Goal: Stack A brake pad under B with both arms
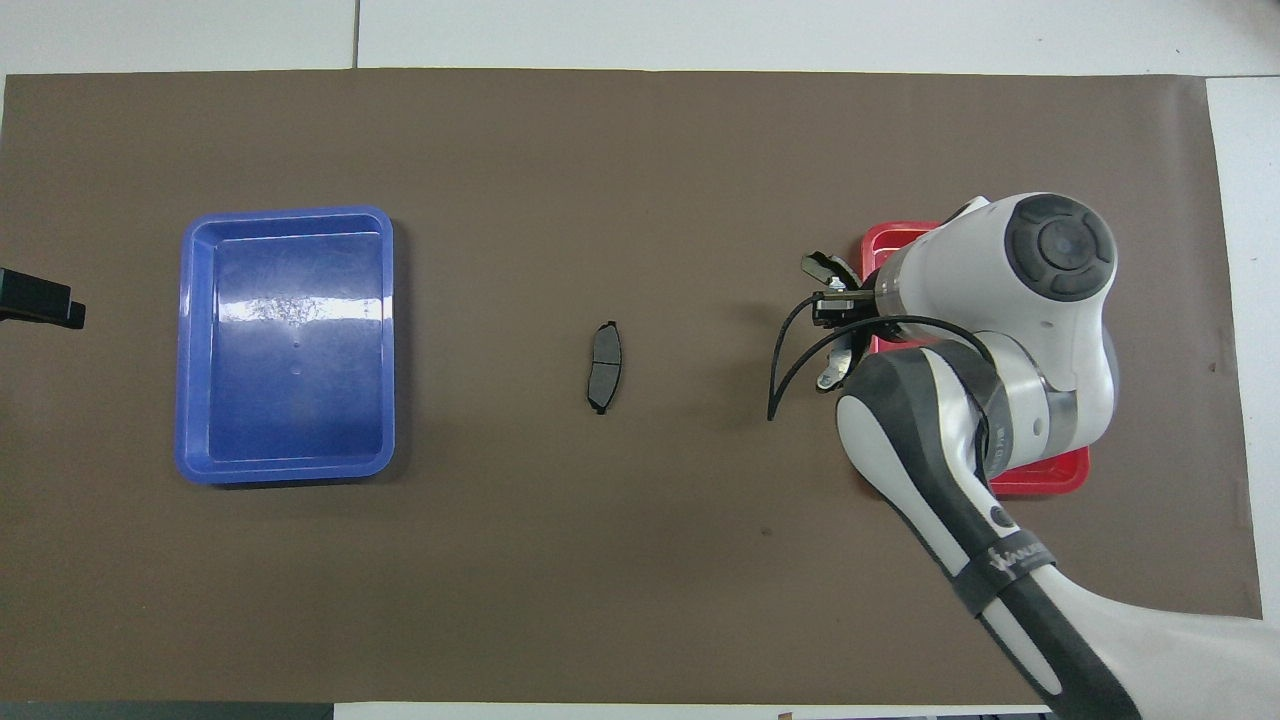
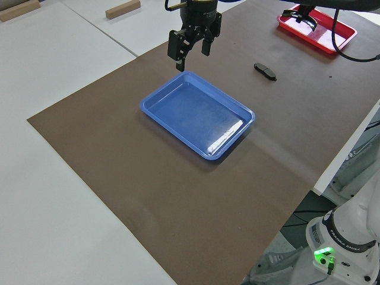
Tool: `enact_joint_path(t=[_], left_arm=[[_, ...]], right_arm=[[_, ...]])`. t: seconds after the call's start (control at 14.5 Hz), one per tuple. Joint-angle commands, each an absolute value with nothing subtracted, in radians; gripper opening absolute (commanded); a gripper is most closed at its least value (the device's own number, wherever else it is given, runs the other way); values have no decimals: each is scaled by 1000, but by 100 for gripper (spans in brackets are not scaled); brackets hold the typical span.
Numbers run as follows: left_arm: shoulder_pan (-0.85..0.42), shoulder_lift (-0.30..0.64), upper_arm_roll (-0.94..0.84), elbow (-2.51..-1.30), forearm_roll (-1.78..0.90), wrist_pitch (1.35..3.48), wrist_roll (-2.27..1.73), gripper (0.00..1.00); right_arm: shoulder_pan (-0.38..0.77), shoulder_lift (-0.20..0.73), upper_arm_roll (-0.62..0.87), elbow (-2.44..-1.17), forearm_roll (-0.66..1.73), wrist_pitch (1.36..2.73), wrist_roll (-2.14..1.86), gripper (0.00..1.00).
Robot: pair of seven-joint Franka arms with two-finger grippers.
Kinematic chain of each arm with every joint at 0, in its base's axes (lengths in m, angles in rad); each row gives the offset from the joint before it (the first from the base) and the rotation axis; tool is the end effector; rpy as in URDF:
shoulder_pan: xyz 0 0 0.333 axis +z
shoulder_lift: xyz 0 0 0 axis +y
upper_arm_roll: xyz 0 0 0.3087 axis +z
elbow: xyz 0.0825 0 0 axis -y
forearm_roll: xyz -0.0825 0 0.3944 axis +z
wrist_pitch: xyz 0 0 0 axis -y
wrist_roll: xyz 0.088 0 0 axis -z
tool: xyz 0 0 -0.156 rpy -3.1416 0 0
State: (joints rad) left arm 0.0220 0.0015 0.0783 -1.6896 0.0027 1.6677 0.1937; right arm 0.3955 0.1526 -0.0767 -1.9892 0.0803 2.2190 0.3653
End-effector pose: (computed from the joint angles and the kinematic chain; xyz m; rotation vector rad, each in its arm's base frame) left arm 0.5658 0.0573 0.5181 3.1373 -0.1471 -0.0370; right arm 0.5723 0.1955 0.3335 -3.0600 0.1396 -0.0845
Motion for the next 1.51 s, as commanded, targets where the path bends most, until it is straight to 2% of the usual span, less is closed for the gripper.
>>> enact_joint_path(t=[0.0, 0.21, 0.48, 1.03, 1.44], left_arm=[[34, 5, 71, -1677, 5, 1631, 215, 98], [34, -2, 71, -1683, 5, 1635, 215, 98], [34, -2, 71, -1686, 5, 1637, 212, 98], [29, -2, 69, -1686, 5, 1646, 209, 98], [31, -2, 69, -1686, 5, 1646, 209, 98]], right_arm=[[469, 202, -81, -1915, 89, 2209, 500, 0], [587, 368, -81, -1726, 74, 2188, 714, 0], [667, 454, -81, -1654, 72, 2209, 836, 0], [712, 491, -80, -1709, 60, 2307, 831, 0], [712, 485, -80, -1730, 57, 2312, 792, 0]])
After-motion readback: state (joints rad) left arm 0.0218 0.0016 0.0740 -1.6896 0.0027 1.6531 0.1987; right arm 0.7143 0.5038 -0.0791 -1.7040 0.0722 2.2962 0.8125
